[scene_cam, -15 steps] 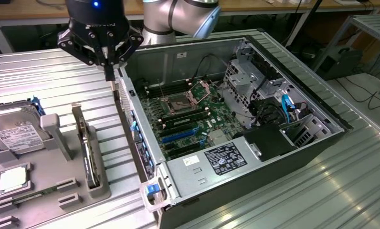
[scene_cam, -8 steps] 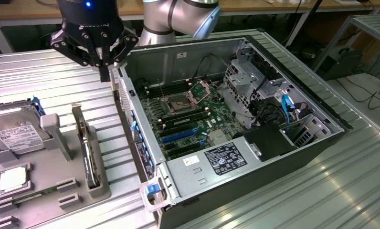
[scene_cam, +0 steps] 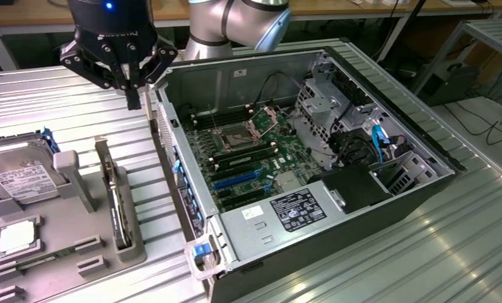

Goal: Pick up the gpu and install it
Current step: 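Reach for the gpu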

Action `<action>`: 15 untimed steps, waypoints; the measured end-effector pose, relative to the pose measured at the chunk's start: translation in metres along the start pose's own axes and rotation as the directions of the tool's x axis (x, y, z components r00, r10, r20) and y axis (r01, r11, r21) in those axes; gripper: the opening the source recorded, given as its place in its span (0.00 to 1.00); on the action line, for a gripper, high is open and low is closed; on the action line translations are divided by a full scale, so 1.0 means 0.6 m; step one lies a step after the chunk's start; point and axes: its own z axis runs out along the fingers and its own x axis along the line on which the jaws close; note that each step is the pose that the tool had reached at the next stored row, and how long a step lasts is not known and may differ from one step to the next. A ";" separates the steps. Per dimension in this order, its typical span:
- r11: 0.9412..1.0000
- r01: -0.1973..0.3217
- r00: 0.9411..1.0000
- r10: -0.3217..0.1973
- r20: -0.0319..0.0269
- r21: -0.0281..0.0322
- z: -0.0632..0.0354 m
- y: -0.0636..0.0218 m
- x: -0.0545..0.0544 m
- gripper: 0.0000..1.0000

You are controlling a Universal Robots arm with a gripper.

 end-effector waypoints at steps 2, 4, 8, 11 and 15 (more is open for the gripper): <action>1.000 0.007 1.000 -0.007 0.000 0.000 0.000 0.000 0.003 0.10; 1.000 0.012 1.000 -0.012 0.000 0.000 0.000 0.000 0.006 0.10; 1.000 0.016 1.000 -0.016 -0.001 0.000 0.000 -0.001 0.017 0.10; 1.000 0.016 1.000 -0.016 -0.001 0.000 -0.001 -0.002 0.028 0.10; 1.000 0.017 1.000 -0.017 -0.001 0.000 -0.001 -0.002 0.041 0.10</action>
